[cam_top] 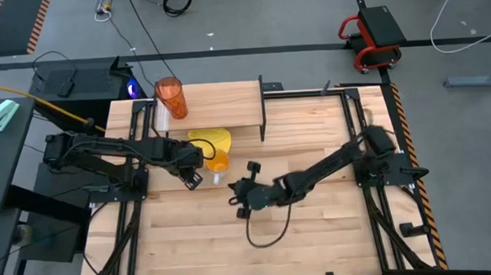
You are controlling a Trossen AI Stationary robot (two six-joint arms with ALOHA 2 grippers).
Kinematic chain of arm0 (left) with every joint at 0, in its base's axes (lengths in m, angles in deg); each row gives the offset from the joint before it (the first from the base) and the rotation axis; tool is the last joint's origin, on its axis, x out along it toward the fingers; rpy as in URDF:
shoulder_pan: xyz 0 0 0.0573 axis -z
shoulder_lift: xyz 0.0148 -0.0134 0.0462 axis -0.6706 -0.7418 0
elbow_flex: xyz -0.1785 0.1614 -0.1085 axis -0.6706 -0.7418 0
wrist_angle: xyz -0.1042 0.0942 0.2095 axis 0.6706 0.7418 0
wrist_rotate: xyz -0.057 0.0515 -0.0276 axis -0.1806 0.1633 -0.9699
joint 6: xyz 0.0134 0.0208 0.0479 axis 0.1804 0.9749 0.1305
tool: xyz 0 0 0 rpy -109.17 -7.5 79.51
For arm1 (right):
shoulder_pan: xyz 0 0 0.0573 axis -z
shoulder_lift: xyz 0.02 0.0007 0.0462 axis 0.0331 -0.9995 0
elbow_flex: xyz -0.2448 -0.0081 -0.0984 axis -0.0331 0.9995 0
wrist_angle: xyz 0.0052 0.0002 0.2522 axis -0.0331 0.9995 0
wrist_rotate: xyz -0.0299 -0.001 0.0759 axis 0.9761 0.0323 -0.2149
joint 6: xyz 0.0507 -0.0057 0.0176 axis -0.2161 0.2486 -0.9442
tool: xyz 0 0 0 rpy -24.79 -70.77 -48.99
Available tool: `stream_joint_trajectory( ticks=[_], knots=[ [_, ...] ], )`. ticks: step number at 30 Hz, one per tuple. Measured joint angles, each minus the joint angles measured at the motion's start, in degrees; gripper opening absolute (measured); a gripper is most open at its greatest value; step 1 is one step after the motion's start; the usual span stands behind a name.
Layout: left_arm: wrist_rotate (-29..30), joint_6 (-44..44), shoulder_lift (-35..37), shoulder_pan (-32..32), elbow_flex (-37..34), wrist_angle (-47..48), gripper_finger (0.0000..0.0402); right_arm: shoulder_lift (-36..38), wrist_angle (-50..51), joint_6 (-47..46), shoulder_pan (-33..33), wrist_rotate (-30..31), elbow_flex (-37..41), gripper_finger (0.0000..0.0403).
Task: Stack small to large cups/mugs on shelf
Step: Put the yellow mug on the shelf
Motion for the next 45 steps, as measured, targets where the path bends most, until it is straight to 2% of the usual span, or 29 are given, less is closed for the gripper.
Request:
stream_joint_trajectory(
  ticks=[3,9,13,16,21,26,31,36,45],
  knots=[
    [3.45,-0.65,0.0,0.14,-0.48,0.85,0.0086,5.49,3.53,-0.84,2.23,-4.16,0.0,0.0019],
    [5.72,-0.64,0.0,1.44,-4.17,-1.07,0.0073,14.37,8.44,-7.08,9.91,-19.72,-0.04,0.0049],
    [7.1,-0.92,0.0,1.91,-6.56,-3.43,0.0066,18.06,12.18,-12.36,15.77,-24.72,-0.02,0.0072],
    [6.93,-0.59,0.0,1.86,-8.14,-8.81,0.0062,19.46,14.44,-14.67,19.25,-28.36,-0.06,0.0085],
    [7.11,-0.06,-0.11,1.73,-9.07,-14.11,0.0054,17.23,21.66,-16.01,21.08,-29.17,-0.03,0.009],
    [10.79,3.8,-0.15,-0.25,-9.14,-18.5,0.0047,10.49,19.34,-15.45,19.26,-29.46,0.63,0.0079],
    [10.91,6.57,-0.15,-4.36,-9.14,-21.03,0.0039,6.28,19.91,-15.43,19.18,-29.8,0.63,0.0065],
    [11.14,7.03,-0.15,-7.79,-9.14,-22.57,0.0029,3.58,16.3,-15.26,17.74,-30.01,0.61,0.0056],
    [8.14,9.04,-0.2,-8.28,-9.14,-28.96,0.0014,-0.35,9.22,-14.54,17.19,-30.92,0.61,0.005]
  ],
)
